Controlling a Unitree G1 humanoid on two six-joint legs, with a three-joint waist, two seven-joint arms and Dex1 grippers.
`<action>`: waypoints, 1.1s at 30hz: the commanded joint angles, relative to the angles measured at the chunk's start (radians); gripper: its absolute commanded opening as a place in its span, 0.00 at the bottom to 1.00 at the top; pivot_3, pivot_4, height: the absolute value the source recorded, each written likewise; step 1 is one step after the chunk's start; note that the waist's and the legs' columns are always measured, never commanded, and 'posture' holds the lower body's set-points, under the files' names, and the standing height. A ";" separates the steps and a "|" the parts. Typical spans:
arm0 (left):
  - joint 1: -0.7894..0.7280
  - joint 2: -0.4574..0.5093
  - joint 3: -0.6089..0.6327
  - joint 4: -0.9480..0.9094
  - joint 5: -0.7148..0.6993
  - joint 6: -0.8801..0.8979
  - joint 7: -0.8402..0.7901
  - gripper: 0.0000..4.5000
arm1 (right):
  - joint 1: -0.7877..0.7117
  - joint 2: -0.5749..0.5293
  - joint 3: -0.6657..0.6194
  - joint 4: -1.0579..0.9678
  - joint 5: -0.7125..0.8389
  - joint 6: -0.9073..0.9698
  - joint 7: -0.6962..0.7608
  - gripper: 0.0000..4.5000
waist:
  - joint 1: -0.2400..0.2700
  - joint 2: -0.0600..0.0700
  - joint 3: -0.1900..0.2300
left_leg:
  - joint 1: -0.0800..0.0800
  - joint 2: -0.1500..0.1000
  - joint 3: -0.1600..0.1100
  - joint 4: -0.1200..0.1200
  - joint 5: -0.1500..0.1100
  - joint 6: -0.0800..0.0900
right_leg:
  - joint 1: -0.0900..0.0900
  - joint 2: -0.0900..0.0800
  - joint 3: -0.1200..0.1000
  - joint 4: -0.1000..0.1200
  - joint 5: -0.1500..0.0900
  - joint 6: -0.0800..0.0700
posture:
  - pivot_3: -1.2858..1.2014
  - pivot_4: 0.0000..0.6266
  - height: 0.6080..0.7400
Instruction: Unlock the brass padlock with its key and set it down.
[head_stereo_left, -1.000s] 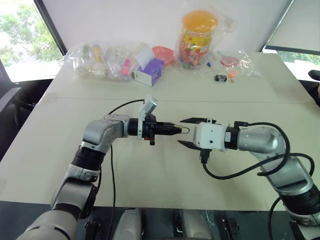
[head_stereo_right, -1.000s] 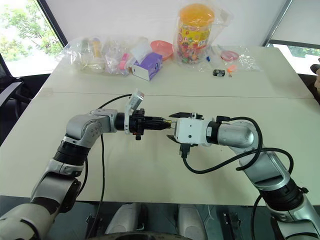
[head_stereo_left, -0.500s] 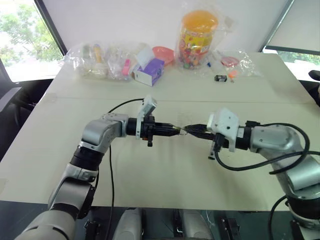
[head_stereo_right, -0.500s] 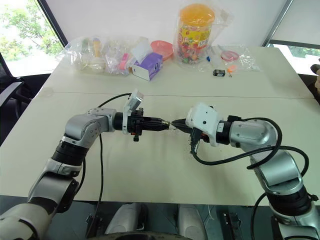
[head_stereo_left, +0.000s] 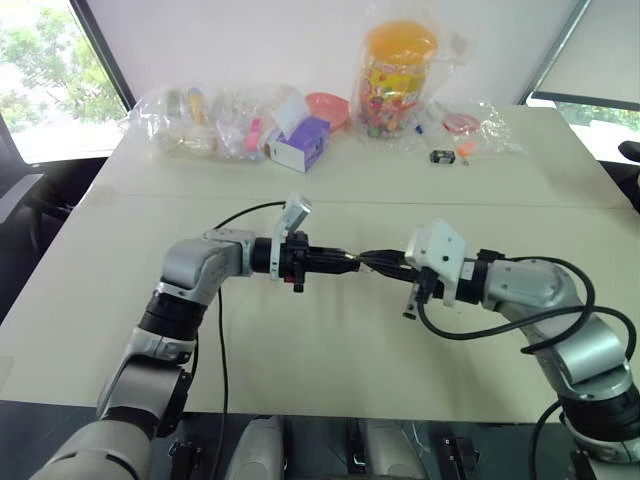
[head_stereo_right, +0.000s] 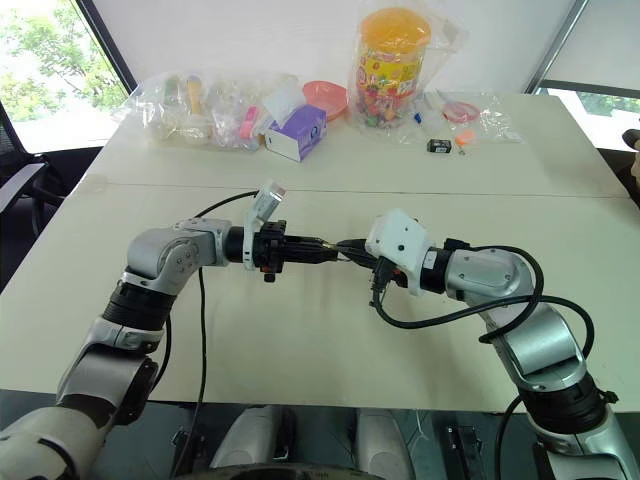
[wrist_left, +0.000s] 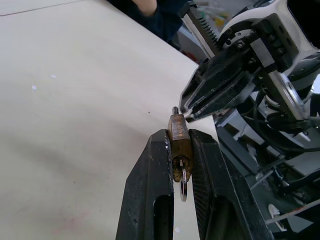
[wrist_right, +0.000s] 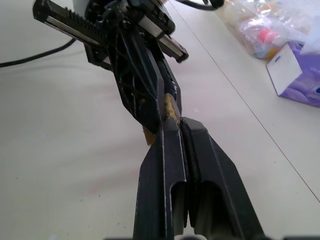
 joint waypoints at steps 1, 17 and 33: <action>-0.025 0.002 0.040 -0.079 -0.056 0.004 -0.023 0.00 | 0.017 -0.009 0.000 0.043 -0.025 -0.030 -0.006 0.01 | 0.001 0.000 0.000 | 0.000 0.000 0.000 0.000 0.000 0.000 | 0.000 0.000 0.000 0.000 0.000 0.000 | 0.52 0.24 1.00; 0.046 -0.034 -0.092 -0.025 0.094 -0.161 0.003 0.00 | 0.198 -0.098 -0.060 -0.064 -0.052 -0.001 -0.014 0.01 | 0.003 0.000 0.000 | -0.001 -0.001 0.000 0.000 0.000 0.000 | 0.000 -0.001 0.000 -0.001 0.000 0.000 | 0.52 0.24 1.00; 0.022 -0.298 -0.061 0.477 0.328 -0.532 0.226 0.76 | 0.340 -0.084 -0.173 -0.312 -0.037 0.161 -0.164 0.00 | 0.003 -0.001 0.000 | 0.001 0.000 0.000 0.000 0.000 0.001 | 0.002 0.000 0.000 -0.001 0.000 0.000 | 0.52 0.24 1.00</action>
